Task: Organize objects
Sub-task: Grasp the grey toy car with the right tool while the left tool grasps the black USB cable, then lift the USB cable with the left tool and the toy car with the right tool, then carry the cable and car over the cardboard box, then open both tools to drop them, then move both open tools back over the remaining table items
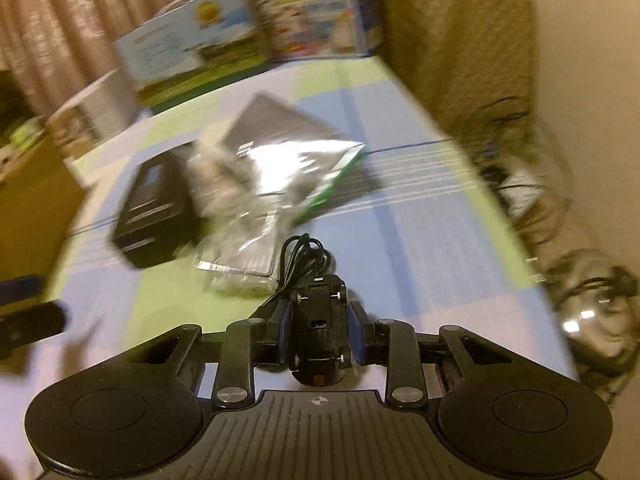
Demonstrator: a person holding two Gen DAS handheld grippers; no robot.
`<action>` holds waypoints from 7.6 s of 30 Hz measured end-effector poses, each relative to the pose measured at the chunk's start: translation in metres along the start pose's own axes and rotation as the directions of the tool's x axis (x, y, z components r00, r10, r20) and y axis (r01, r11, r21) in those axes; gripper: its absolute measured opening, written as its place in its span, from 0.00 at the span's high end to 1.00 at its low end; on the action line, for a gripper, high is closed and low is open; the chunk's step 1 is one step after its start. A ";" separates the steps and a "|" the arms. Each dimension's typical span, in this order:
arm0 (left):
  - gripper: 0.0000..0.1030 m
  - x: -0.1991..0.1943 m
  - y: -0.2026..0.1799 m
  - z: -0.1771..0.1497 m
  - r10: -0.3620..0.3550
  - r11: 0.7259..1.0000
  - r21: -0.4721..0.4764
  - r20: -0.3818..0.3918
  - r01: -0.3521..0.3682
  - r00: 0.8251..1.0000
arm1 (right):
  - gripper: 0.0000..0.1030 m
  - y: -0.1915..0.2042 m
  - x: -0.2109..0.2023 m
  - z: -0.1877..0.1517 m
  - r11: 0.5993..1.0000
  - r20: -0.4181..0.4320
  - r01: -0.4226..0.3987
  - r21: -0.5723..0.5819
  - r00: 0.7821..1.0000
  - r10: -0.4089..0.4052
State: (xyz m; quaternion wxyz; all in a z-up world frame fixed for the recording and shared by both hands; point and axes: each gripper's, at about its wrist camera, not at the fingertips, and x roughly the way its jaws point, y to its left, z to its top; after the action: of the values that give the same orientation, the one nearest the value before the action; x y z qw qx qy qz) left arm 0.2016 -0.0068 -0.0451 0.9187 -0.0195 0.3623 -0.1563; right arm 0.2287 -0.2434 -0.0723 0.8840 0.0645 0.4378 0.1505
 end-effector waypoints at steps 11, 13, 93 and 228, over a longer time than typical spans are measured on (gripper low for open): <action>0.15 0.012 -0.016 -0.008 -0.058 0.995 0.079 -0.046 0.061 0.997 | 0.74 0.012 -0.001 -0.002 0.999 -0.037 -0.051 -0.019 0.998 0.050; 0.23 0.017 -0.026 -0.008 -0.071 0.989 0.126 -0.049 0.077 0.996 | 0.74 0.007 -0.002 -0.003 1.000 -0.037 -0.021 -0.008 0.999 0.020; 0.85 -0.027 -0.006 0.005 0.033 0.999 0.006 -0.030 -0.033 0.999 | 0.74 0.100 -0.042 0.028 0.987 0.088 -0.081 -0.140 0.992 0.094; 0.13 -0.105 0.034 0.052 0.153 0.988 -0.062 0.165 -0.145 0.974 | 0.30 0.078 -0.044 0.016 0.987 0.170 -0.098 -0.128 0.978 0.119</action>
State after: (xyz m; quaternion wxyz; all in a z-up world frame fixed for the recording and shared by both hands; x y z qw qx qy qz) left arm 0.1734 0.0530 0.0571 0.9545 -0.0281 0.2872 -0.0756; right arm 0.1998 -0.1839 -0.0104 0.9121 0.0488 0.3438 0.2180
